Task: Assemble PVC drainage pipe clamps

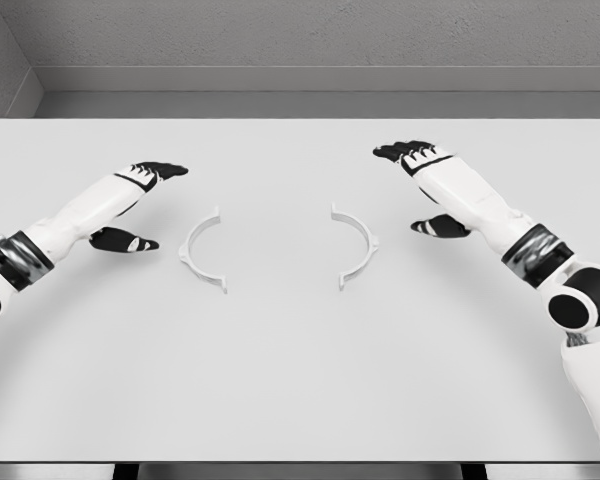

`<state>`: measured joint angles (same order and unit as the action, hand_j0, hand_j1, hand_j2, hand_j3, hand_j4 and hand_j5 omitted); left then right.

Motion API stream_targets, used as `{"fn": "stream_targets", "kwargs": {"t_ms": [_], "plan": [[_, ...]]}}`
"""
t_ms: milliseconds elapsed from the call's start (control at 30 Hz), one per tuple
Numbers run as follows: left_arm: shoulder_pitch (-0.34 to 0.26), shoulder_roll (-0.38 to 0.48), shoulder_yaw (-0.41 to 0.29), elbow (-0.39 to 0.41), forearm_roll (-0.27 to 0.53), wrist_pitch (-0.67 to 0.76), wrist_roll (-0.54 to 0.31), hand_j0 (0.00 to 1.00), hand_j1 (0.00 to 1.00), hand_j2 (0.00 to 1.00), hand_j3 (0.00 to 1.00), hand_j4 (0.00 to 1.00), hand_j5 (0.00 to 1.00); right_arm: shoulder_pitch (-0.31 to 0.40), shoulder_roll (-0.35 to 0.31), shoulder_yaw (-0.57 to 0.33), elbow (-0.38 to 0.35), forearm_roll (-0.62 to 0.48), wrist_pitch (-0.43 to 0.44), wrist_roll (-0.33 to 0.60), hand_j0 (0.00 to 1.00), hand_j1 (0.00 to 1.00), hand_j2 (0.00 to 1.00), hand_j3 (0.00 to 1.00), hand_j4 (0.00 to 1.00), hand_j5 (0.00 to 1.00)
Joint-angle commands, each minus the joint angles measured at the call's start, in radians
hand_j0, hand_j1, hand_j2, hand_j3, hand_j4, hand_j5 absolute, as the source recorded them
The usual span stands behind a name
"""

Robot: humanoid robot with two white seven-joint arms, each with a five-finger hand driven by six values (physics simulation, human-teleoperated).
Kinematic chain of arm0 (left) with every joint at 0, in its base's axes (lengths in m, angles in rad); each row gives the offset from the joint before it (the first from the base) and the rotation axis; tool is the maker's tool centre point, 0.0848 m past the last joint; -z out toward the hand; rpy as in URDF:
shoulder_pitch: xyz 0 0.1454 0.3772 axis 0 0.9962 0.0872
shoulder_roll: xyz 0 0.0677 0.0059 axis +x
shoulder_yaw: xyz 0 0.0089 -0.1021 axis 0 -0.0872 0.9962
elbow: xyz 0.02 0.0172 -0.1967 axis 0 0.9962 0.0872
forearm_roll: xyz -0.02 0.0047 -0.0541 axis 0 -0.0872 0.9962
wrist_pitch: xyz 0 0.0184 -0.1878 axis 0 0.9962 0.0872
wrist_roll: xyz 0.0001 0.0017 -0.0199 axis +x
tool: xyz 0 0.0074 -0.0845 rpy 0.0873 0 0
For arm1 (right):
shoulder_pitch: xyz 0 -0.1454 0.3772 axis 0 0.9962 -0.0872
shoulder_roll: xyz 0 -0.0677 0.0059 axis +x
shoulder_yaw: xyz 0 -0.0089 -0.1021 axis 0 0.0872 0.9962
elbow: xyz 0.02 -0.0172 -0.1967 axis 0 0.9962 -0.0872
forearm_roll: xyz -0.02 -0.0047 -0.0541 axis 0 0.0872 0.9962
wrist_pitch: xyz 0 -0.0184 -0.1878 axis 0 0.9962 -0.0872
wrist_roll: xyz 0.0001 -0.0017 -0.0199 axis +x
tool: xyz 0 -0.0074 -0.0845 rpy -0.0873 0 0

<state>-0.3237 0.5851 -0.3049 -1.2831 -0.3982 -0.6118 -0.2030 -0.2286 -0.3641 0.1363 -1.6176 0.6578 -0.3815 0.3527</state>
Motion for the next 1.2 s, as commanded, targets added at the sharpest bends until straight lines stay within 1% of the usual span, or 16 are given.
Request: {"fn": "stream_targets", "kwargs": {"t_ms": [0,67,100,267,367,533,633,700,800,933,1133,1167], "plan": [[-0.002,-0.007,0.000,0.007,0.007,0.001,0.001,1.00,1.00,1.00,1.00,1.00,1.00,0.000,0.022,0.012,0.024,0.034,0.006,-0.005,1.00,1.00,1.00,1.00,1.00,1.00],[-0.002,-0.011,-0.008,0.007,0.006,0.001,0.001,1.00,1.00,1.00,1.00,1.00,1.00,0.002,0.031,0.016,0.027,0.048,0.006,-0.005,1.00,1.00,1.00,1.00,1.00,1.00],[-0.002,-0.014,-0.014,0.007,0.006,0.001,0.001,1.00,1.00,1.00,1.00,1.00,1.00,0.000,0.031,0.032,0.047,0.054,0.006,-0.006,1.00,1.00,1.00,1.00,1.00,1.00],[0.000,-0.037,-0.025,0.011,0.006,0.001,0.001,1.00,1.00,1.00,1.00,1.00,1.00,0.000,0.031,0.048,0.054,0.055,0.006,-0.014,1.00,1.00,1.00,1.00,1.00,1.00],[0.000,-0.039,-0.026,0.013,0.006,0.001,0.001,1.00,1.00,1.00,1.00,1.00,1.00,-0.023,0.050,0.057,0.102,0.057,0.006,-0.014,1.00,1.00,1.00,1.00,1.00,1.00],[0.002,-0.041,-0.028,0.013,0.006,0.001,0.001,1.00,1.00,1.00,1.00,1.00,1.00,-0.041,0.062,0.062,0.150,0.063,0.007,-0.014,1.00,1.00,1.00,1.00,1.00,1.00],[0.002,-0.041,-0.028,0.034,0.006,0.001,0.001,1.00,1.00,1.00,1.00,1.00,1.00,-0.054,0.065,0.065,0.169,0.063,0.006,-0.015,1.00,1.00,1.00,1.00,1.00,1.00],[-0.002,-0.047,-0.028,0.047,0.006,0.001,0.001,1.00,1.00,1.00,1.00,1.00,1.00,-0.071,0.076,0.075,0.199,0.065,0.006,-0.014,1.00,1.00,1.00,1.00,1.00,1.00],[-0.011,-0.054,-0.028,0.073,0.006,0.001,0.001,1.00,1.00,1.00,1.00,1.00,1.00,-0.080,0.077,0.078,0.203,0.065,0.006,-0.014,1.00,1.00,1.00,1.00,1.00,1.00],[-0.014,-0.056,-0.028,0.079,0.006,0.001,0.001,1.00,1.00,1.00,1.00,1.00,1.00,-0.081,0.079,0.080,0.222,0.065,0.006,-0.014,1.00,1.00,1.00,1.00,1.00,1.00],[-0.026,-0.076,-0.029,0.091,0.006,0.001,0.001,1.00,1.00,1.00,1.00,1.00,1.00,-0.087,0.094,0.081,0.219,0.074,0.006,-0.014,1.00,1.00,1.00,1.00,1.00,1.00],[-0.026,-0.080,-0.030,0.091,0.006,0.001,0.001,1.00,1.00,1.00,1.00,1.00,1.00,-0.087,0.094,0.094,0.220,0.074,0.006,-0.014,1.00,1.00,1.00,1.00,1.00,1.00]]}}
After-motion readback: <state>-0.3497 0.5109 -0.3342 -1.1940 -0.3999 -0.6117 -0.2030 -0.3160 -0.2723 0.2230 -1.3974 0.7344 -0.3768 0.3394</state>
